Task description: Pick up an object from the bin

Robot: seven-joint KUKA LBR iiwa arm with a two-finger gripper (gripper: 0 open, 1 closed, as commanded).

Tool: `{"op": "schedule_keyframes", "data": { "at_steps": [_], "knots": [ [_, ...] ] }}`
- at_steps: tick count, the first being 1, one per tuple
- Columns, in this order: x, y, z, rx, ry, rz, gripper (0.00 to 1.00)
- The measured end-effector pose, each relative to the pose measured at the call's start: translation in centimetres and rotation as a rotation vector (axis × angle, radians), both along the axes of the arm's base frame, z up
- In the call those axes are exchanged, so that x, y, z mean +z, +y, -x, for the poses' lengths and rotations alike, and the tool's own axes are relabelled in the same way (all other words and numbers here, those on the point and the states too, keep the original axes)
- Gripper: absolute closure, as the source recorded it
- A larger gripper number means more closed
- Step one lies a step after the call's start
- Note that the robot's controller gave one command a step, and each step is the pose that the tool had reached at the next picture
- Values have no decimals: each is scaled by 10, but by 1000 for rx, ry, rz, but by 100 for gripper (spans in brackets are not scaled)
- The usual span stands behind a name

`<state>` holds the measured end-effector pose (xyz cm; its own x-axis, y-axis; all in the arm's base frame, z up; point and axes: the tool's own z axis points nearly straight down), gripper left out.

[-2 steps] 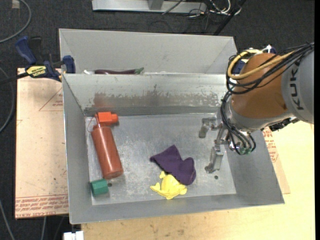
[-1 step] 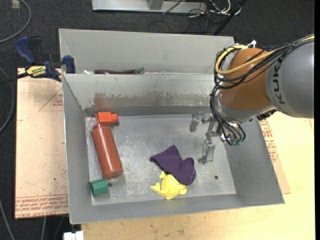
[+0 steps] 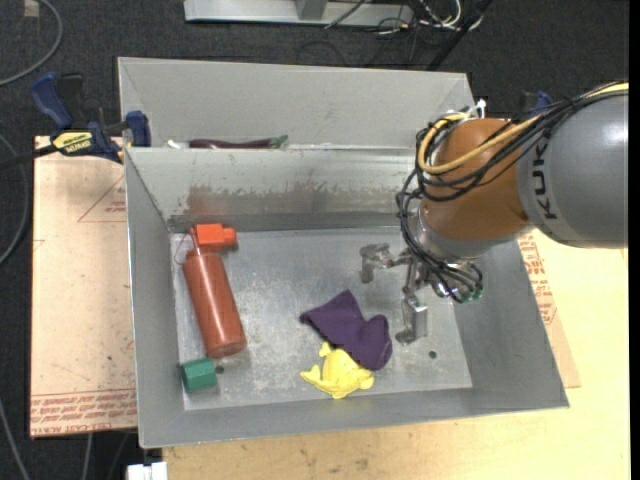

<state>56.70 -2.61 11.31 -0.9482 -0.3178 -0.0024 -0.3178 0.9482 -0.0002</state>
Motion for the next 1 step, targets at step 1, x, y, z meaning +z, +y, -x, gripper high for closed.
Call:
{"op": "schedule_keyframes", "data": {
  "at_steps": [1],
  "knots": [
    [-17, 18, 11, 151, -1, 0, 0]
  ]
}}
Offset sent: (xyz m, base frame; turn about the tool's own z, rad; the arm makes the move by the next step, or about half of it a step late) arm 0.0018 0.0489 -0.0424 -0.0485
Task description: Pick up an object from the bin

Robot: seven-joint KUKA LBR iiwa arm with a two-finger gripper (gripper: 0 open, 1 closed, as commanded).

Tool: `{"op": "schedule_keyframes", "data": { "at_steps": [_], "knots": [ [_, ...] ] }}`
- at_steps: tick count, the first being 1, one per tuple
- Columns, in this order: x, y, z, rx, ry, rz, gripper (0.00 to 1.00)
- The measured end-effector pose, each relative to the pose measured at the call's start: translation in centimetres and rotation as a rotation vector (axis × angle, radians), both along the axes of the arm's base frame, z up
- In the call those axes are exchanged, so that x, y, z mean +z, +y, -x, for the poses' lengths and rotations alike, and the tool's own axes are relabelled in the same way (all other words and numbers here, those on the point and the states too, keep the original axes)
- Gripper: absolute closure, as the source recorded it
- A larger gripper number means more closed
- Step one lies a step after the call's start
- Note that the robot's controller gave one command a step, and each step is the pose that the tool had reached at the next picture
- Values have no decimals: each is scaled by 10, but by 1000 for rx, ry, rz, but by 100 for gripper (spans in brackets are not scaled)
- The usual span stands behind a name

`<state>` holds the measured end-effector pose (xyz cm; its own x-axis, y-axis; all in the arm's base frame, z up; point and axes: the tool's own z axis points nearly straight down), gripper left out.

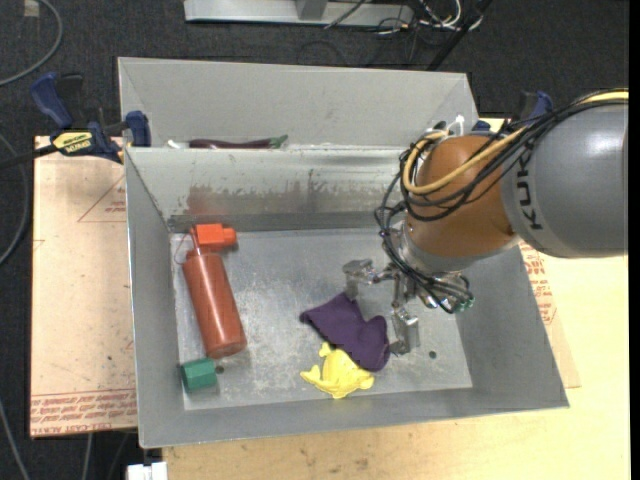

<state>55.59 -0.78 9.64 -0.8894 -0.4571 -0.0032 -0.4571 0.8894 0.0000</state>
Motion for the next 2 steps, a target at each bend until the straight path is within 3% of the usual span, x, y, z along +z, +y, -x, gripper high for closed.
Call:
{"op": "schedule_keyframes", "data": {
  "at_steps": [1, 2],
  "knots": [
    [-23, 31, -15, -104, -6, -1, 100],
    [-23, 31, -15, -103, -6, 0, 100]
  ]
}}
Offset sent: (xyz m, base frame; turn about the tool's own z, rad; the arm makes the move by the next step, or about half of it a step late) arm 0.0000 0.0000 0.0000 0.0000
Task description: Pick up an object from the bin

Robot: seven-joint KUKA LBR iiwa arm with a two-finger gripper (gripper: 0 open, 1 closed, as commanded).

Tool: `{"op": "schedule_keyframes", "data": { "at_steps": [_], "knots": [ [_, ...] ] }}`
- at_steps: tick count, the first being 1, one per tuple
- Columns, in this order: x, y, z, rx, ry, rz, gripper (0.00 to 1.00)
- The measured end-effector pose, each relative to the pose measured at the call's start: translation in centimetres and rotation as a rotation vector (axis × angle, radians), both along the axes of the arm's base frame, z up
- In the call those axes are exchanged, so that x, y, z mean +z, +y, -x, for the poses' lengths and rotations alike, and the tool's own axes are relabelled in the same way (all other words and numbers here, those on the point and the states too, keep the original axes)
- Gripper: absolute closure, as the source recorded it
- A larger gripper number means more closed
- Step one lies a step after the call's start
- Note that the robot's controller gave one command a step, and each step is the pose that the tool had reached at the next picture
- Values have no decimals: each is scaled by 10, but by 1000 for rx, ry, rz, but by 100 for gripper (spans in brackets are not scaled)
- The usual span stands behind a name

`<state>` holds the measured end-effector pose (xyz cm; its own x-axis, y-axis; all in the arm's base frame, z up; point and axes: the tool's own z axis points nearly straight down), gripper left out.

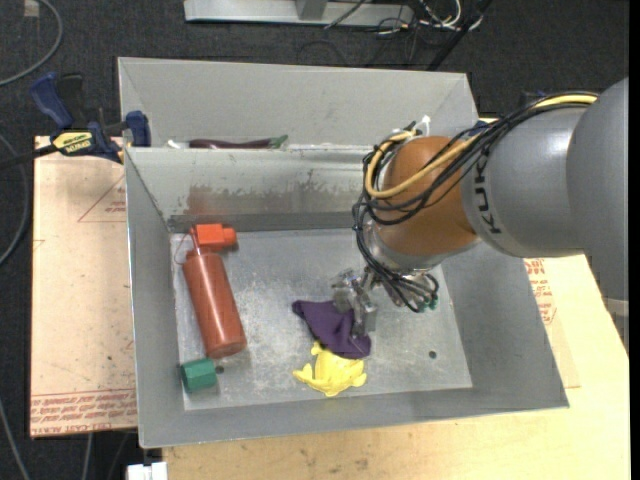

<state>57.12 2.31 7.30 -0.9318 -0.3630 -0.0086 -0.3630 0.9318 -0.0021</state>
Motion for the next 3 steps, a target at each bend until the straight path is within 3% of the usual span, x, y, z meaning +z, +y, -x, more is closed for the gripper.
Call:
{"op": "schedule_keyframes", "data": {
  "at_steps": [1, 2, 3],
  "knots": [
    [110, -10, -7, 5, -3, -1, 100],
    [110, -10, -7, 5, -3, -1, 100],
    [156, -11, -5, -9, 2, -2, 100]
  ]
}}
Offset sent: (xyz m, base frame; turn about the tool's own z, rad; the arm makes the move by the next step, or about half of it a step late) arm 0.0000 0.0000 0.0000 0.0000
